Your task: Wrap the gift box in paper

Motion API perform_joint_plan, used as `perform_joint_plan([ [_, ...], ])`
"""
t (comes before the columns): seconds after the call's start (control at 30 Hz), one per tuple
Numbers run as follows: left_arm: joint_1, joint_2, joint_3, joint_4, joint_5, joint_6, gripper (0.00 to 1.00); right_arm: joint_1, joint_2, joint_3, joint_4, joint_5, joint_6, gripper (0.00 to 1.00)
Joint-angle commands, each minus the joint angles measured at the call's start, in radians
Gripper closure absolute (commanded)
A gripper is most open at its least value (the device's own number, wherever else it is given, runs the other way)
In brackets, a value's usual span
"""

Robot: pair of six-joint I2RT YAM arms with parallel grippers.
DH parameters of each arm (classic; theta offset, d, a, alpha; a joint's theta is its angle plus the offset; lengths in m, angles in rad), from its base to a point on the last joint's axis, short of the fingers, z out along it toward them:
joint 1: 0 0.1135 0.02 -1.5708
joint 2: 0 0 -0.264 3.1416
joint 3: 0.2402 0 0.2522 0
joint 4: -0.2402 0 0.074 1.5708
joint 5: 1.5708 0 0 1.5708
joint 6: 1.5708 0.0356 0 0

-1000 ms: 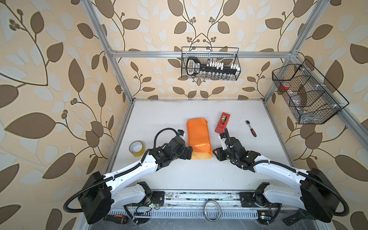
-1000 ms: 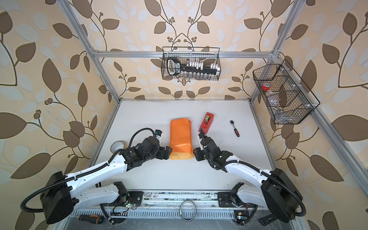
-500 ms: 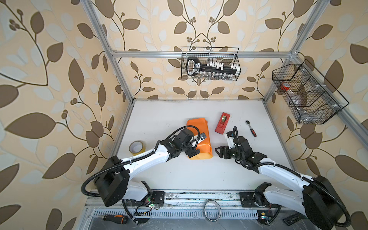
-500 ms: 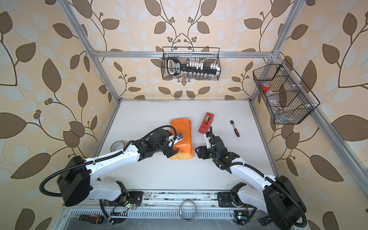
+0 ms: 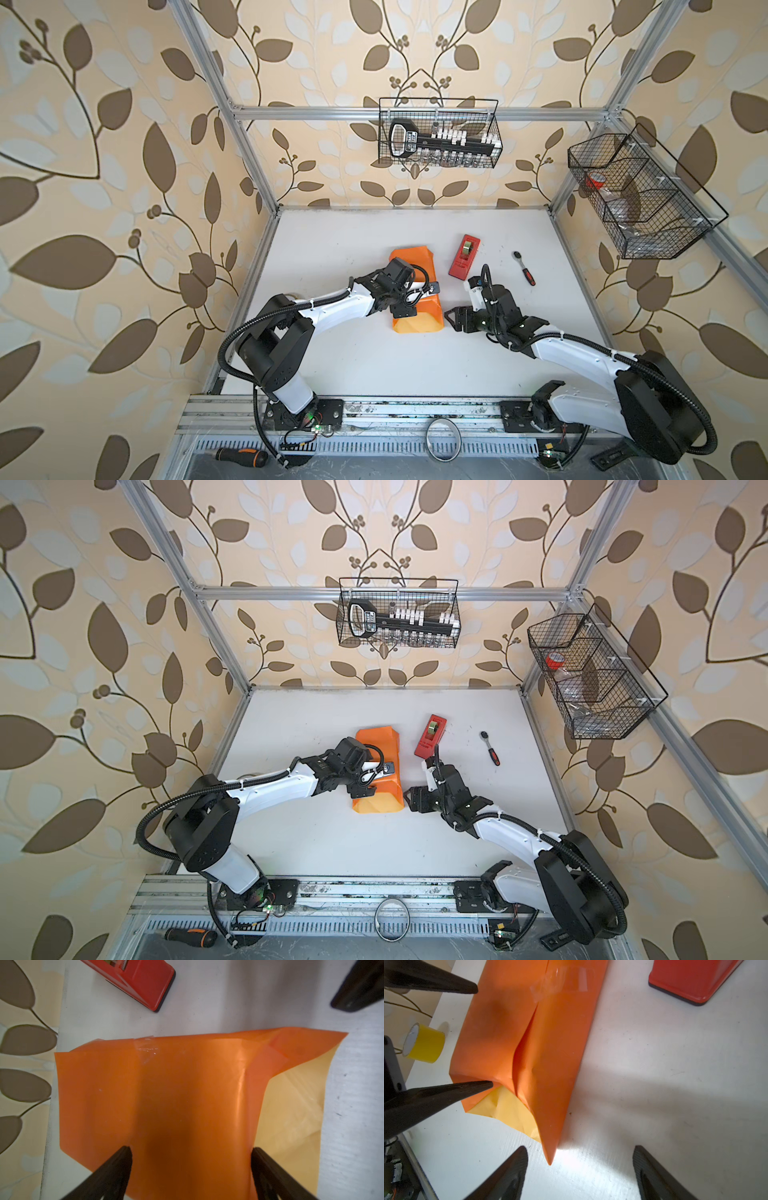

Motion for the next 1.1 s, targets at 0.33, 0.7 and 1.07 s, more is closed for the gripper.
perform_joint_plan([
  [0.33,0.000,0.041,-0.006,0.036,-0.017,0.101,0.12,-0.002,0.088,0.012,0.054,0.040,0.004,0.34],
  [0.7,0.000,0.058,-0.005,0.018,-0.032,0.109,0.12,0.064,0.180,0.007,0.178,0.021,0.055,0.43],
  [1.07,0.000,0.056,-0.010,0.014,-0.031,0.114,0.12,0.084,0.202,-0.004,0.283,0.022,0.104,0.48],
])
